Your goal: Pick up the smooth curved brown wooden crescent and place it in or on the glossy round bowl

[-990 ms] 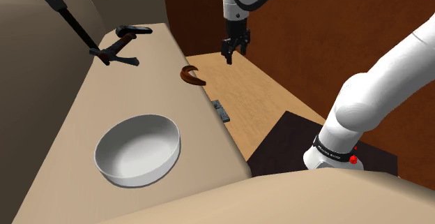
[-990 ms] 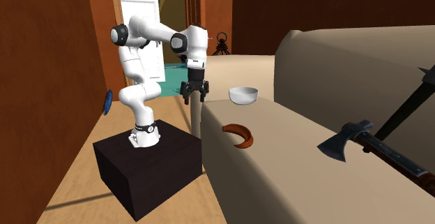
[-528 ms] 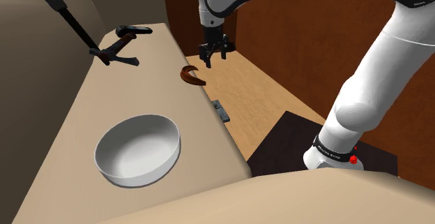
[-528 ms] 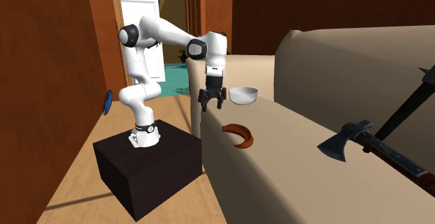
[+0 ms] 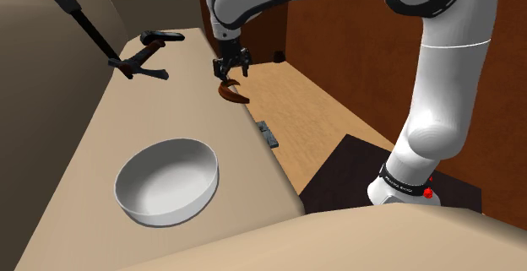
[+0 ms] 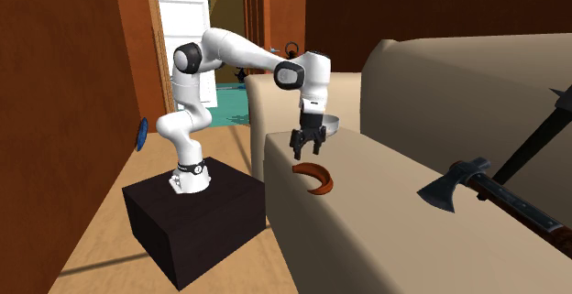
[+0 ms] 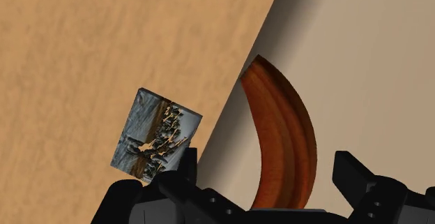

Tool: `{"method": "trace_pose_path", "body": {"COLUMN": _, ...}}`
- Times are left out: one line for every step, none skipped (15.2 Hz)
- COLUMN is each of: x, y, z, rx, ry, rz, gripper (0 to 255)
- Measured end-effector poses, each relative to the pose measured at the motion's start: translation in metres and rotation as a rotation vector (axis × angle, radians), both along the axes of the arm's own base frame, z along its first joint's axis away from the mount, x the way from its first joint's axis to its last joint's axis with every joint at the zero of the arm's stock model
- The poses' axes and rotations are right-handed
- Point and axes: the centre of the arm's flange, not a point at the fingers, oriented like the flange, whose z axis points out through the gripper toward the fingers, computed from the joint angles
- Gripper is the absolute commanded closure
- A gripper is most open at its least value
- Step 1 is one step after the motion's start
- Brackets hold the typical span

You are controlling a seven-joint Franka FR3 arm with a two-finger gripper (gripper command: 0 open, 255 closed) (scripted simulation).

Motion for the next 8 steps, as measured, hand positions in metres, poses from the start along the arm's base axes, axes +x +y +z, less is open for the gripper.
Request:
{"method": "trace_pose_path", "body": {"x": 0.009, "y": 0.001, "z": -0.004, "rx": 0.002, "ry": 0.001, "rz": -0.004, "gripper": 0}}
{"method": "trace_pose_path", "body": {"x": 0.021, "y": 0.005, "z": -0.008, "rx": 0.004, "ry": 0.003, "rz": -0.008, "gripper": 0}}
{"method": "trace_pose_path", "body": {"x": 0.035, "y": 0.012, "z": -0.011, "rx": 0.007, "ry": 0.005, "rz": -0.013, "gripper": 0}}
{"method": "trace_pose_path", "body": {"x": 0.042, "y": 0.014, "z": -0.016, "rx": 0.008, "ry": 0.006, "rz": -0.016, "gripper": 0}}
{"method": "trace_pose_path", "body": {"x": 0.047, "y": 0.015, "z": -0.021, "rx": 0.009, "ry": 0.007, "rz": -0.017, "gripper": 0}}
{"method": "trace_pose_path", "body": {"x": 0.05, "y": 0.015, "z": -0.025, "rx": 0.009, "ry": 0.008, "rz": -0.018, "gripper": 0}}
{"method": "trace_pose_path", "body": {"x": 0.051, "y": 0.016, "z": -0.029, "rx": 0.009, "ry": 0.008, "rz": -0.019, "gripper": 0}}
{"method": "trace_pose_path", "body": {"x": 0.05, "y": 0.016, "z": -0.035, "rx": 0.009, "ry": 0.008, "rz": -0.019, "gripper": 0}}
